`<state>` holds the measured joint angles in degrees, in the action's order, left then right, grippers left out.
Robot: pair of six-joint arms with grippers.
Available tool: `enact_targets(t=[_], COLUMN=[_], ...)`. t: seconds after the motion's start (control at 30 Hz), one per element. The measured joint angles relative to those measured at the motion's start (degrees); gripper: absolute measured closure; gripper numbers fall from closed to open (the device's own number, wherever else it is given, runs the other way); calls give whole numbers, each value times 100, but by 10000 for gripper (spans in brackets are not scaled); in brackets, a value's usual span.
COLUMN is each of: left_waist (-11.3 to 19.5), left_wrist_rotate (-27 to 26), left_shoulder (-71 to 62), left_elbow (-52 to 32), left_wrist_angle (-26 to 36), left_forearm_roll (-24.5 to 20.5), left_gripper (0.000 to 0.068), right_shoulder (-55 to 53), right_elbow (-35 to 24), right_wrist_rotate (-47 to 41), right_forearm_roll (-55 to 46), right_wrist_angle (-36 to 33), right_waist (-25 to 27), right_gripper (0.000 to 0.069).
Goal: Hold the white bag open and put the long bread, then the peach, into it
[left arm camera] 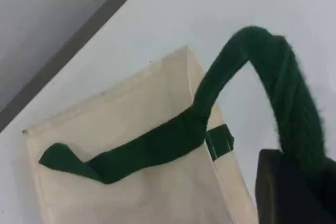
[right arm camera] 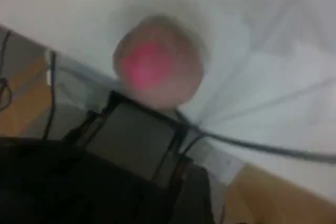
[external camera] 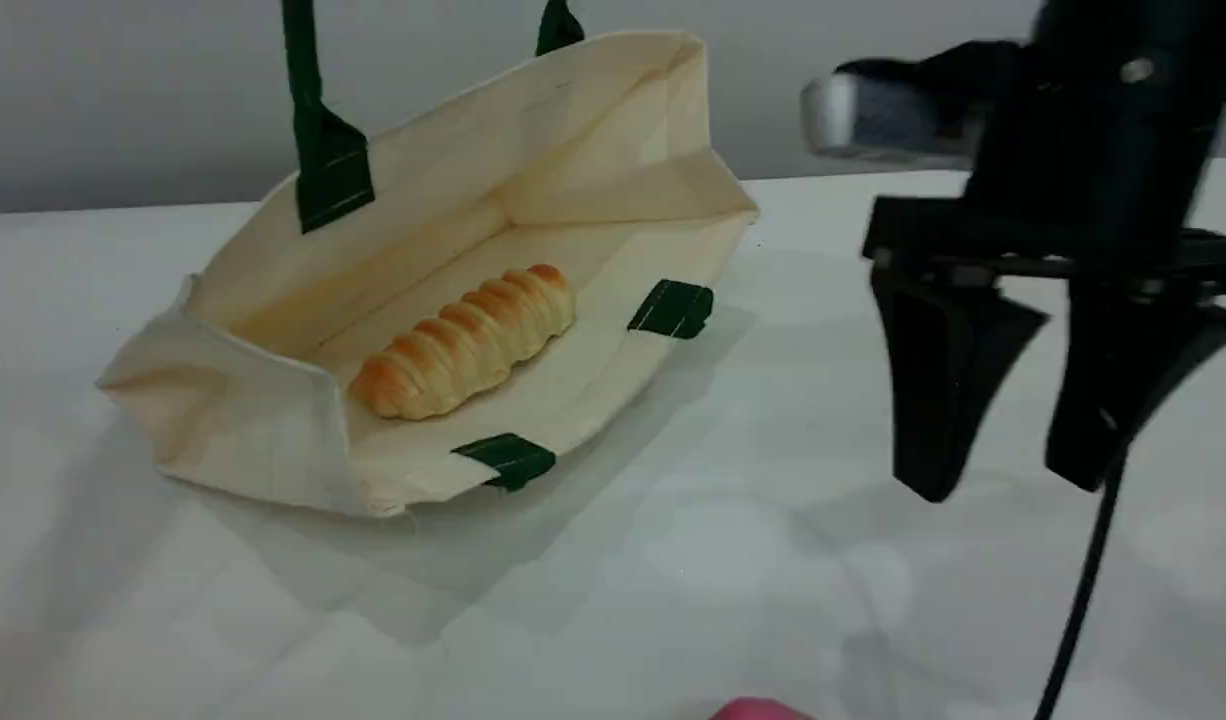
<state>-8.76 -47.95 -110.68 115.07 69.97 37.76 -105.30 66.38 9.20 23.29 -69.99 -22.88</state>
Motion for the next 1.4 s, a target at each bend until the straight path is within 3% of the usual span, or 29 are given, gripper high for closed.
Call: enact_targets(t=[0.27, 0.43, 0.8, 1.4], left_waist=[0, 0, 0, 0], left_wrist_rotate=[0, 0, 19, 19], left_shoulder=[0, 0, 0, 0], left_elbow=[0, 0, 0, 0], left_wrist_angle=[0, 0, 0, 0], left_forearm_roll=[-5, 13, 188, 188], left_gripper=[584, 584, 584, 584], right_shoulder=[863, 976, 852, -314], right_elbow=[-1246, -1798, -1799, -1794], right_wrist_rotate=[114, 222, 235, 246], right_forearm_roll=[302, 415, 367, 360], right_wrist_angle=[63, 889, 2873, 4063], right_waist=[-75, -558, -1823, -1960], right_gripper=[113, 113, 113, 113])
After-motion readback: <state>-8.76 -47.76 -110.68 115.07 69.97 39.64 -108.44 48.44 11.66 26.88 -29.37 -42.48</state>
